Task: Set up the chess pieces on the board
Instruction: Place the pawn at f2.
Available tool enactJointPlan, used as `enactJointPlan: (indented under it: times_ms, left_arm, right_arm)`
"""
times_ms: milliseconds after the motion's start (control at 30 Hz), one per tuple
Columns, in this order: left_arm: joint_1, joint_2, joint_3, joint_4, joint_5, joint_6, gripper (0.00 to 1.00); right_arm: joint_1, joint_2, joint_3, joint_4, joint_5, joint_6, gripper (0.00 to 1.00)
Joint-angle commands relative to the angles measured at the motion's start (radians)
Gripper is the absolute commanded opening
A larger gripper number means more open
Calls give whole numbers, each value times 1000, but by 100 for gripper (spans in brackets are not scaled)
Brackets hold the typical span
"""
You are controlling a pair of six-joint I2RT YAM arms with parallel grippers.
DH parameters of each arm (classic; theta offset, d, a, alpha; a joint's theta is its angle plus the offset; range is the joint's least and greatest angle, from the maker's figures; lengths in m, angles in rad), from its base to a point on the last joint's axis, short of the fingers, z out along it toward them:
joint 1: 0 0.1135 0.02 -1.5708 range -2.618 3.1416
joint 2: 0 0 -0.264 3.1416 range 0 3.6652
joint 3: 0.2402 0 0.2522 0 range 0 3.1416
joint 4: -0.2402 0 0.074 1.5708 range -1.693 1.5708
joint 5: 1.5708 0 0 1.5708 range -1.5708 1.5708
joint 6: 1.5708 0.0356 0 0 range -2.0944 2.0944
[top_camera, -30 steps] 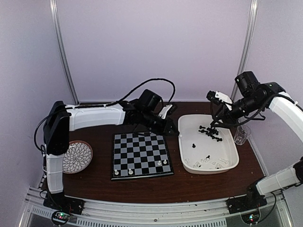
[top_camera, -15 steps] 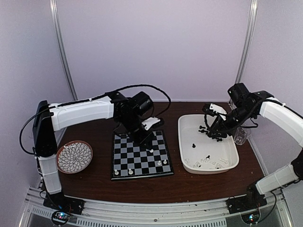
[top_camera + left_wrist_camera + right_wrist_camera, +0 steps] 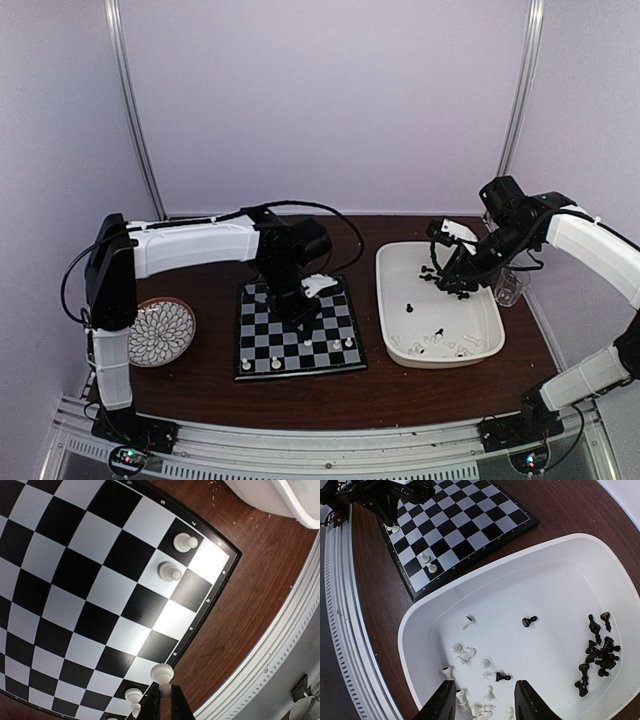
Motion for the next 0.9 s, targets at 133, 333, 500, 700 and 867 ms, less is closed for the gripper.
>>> enactJointPlan:
  times_ms: [133, 333, 500, 700, 867]
  left_arm:
    - [-22, 73, 57, 56, 2, 5, 7]
    - [-22, 101, 69, 80, -34, 5, 7]
    - [-23, 117, 72, 91, -25, 0, 7]
    - [-24, 139, 83, 94, -34, 0, 7]
    - [-25, 158, 92, 93, -26, 2, 7]
  right_arm:
    - [-5, -5, -4, 11, 5, -6, 43]
    - [-6, -13, -8, 8, 9, -5, 43]
    - [-6, -13, -9, 11, 14, -6, 43]
    - [-5, -14, -9, 10, 12, -6, 43]
    - [-5, -16, -12, 10, 14, -8, 43]
